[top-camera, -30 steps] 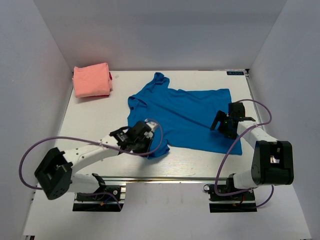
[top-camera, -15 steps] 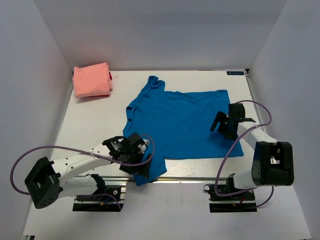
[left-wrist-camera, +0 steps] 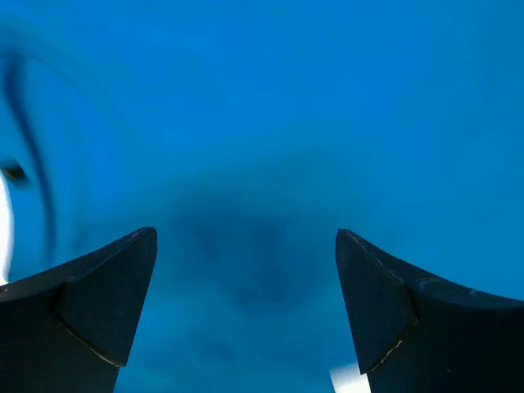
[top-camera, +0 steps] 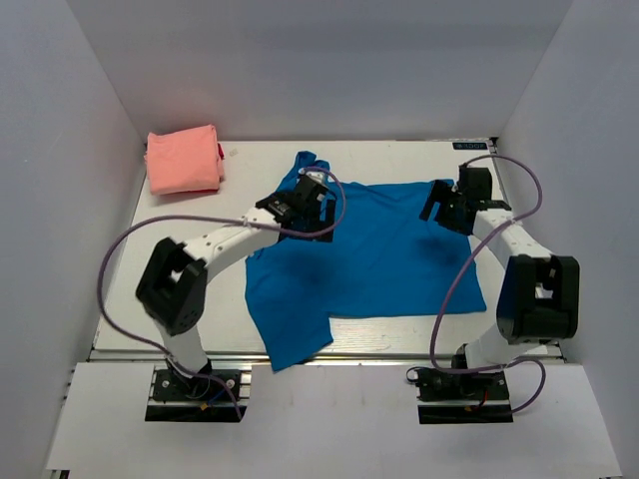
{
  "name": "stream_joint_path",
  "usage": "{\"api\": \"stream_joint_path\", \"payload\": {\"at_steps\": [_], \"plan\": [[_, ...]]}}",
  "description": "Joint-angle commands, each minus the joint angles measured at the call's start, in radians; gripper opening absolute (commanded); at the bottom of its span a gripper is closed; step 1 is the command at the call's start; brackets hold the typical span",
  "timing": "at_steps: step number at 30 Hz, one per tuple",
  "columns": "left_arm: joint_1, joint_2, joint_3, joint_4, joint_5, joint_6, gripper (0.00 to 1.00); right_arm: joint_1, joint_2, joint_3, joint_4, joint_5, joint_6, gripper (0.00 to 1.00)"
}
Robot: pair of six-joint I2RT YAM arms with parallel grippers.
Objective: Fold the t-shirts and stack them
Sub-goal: Flatten out the tshirt
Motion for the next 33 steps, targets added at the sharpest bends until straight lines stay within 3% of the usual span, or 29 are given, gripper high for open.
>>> {"api": "stream_joint_path", "payload": {"at_steps": [1,5,9,14,20,27,33], "plan": [[0.117,0.138,0.113,0.037,-0.066,0.056,1.0,-0.006,0.083,0.125,0.029,0.05,-0.089,0.9],[0.239,0.302,0.22,0.107,-0.02,0.095,1.0,-0.008,0.215,0.227,0.033,0.079,-0.15,0.9],[0.281,0.425,0.321,0.222,0.055,0.157,1.0,-0.005,0.357,0.337,0.032,0.088,-0.211,0.9],[0.338,0.589,0.481,0.235,0.092,0.191,1.0,-0.008,0.502,0.529,-0.045,0.097,-0.228,0.9],[0.447,0.792,0.685,0.174,0.236,0.162,1.0,-0.015,0.703,0.745,-0.14,0.112,-0.227,0.9],[0.514,0.821,0.716,0.216,0.308,0.129,1.0,-0.02,0.922,1.052,-0.269,0.116,-0.204,0.9],[0.548,0.907,0.846,0.183,0.392,0.138,1.0,-0.055,1.034,1.173,-0.228,-0.061,-0.213,0.9]]}}
